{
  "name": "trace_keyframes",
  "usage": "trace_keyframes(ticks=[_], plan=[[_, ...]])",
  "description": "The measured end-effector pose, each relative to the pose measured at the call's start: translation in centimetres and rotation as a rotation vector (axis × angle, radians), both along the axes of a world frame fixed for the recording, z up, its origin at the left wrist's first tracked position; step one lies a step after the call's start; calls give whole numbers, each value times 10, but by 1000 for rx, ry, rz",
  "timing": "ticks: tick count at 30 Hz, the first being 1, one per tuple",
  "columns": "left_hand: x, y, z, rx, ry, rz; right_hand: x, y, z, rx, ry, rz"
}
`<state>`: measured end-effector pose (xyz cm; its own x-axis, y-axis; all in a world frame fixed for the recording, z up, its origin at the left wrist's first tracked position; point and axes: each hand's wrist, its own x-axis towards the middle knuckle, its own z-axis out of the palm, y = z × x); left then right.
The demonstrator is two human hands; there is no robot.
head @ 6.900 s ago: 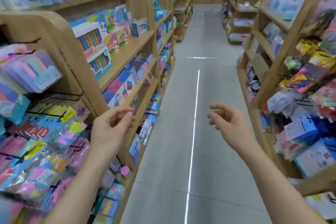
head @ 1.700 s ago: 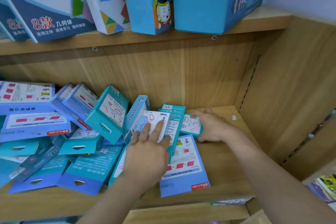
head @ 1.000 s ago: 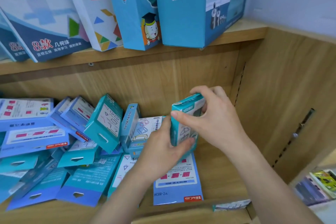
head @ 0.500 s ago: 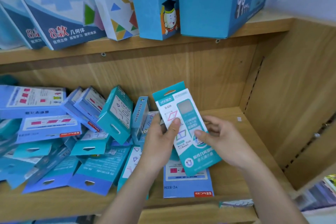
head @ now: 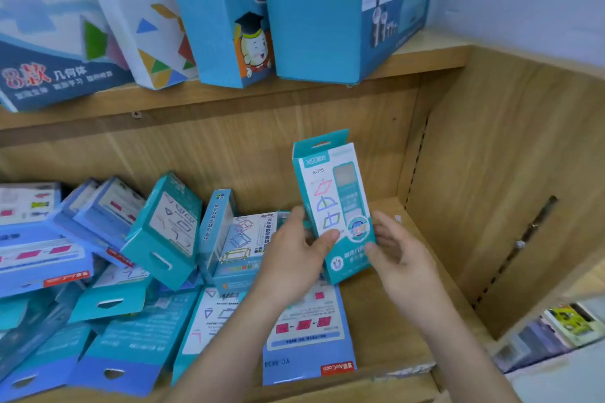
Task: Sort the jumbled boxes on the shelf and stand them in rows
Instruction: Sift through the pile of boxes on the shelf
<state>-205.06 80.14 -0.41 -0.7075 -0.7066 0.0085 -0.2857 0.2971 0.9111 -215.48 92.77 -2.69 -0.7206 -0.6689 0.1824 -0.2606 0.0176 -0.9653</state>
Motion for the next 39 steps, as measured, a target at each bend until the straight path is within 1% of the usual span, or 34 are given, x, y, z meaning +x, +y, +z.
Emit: trace_keyframes(ticks=[1,2,4,6,7,10,13,15,17,19,23,28,30,32,34,36,39], plan=[[-13,-6,0,-17,11,18,-4,4,-5,45,70,-50],[-29,-11,0,-34,19,26,-8,9,-10,88,90,-89],[-60,-20,3,-130,4,28,-15,19,-19,159,74,-127],[-89,-26,1,-266,-58,40,-18,27,-26,209,48,-140],[-102,-28,-2,-299,-80,48,-20,30,-30,223,41,-145],[-134,-29,-15,-314,-92,56,-26,35,-36,276,63,-166],[-153,-27,-21,-383,-174,56,-31,37,-37,303,107,-168],[-161,-27,-22,-450,-308,42,-35,37,-36,313,126,-172],[-166,-28,-21,-476,-413,11,-39,36,-35,312,123,-174],[-169,-31,-20,-485,-446,-1,-44,34,-33,315,104,-168],[-170,-36,-19,-570,-490,-35,-51,23,-28,331,74,-145],[-145,-36,0,-631,-478,-56,-51,14,-26,317,65,-109],[-122,-26,16,-661,-421,-102,-53,14,-23,296,76,-113],[-87,-11,33,-703,-353,-135,-52,13,-14,268,101,-103],[-41,2,41,-720,-333,-125,-45,8,-4,239,123,-45],[6,14,40,-746,-357,-127,-35,6,-2,221,123,57],[53,26,20,-853,-545,-151,-15,0,-10,303,129,272]])
